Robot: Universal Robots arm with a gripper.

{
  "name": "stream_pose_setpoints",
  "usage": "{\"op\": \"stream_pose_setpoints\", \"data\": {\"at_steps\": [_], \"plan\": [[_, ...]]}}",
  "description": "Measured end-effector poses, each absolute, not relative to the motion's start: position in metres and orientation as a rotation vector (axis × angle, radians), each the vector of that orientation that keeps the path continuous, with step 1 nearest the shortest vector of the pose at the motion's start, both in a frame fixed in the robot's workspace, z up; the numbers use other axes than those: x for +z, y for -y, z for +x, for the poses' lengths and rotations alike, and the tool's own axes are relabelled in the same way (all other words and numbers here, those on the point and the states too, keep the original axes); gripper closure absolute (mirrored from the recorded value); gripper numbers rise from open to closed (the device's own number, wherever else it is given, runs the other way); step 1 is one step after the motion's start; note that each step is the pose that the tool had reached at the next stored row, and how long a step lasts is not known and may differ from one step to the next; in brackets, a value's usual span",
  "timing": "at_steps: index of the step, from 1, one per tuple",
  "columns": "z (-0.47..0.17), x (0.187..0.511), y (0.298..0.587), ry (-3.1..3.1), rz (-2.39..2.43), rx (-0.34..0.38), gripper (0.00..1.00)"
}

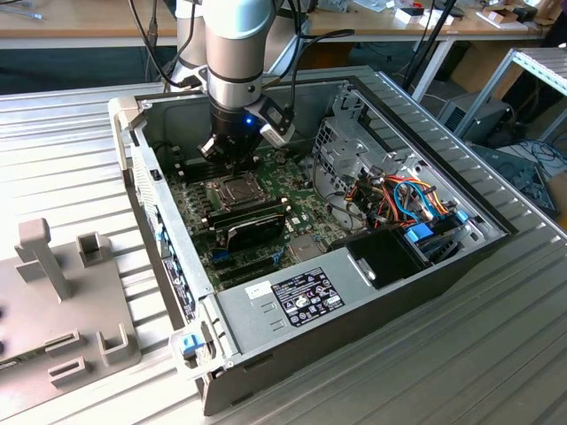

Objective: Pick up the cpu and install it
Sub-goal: 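Install the first cpu locking lever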

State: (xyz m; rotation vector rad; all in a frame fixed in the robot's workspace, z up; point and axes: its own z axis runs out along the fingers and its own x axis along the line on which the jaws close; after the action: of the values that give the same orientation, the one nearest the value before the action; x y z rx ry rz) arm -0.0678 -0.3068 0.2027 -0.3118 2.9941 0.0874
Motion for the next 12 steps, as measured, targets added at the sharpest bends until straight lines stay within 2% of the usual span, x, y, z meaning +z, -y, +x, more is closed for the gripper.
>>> {"op": "stream_pose_setpoints", "data": {"at_steps": [12], "plan": [[-0.0678,0.2028,0.3077,-2.994,-0.312,0.085,0.89]]}}
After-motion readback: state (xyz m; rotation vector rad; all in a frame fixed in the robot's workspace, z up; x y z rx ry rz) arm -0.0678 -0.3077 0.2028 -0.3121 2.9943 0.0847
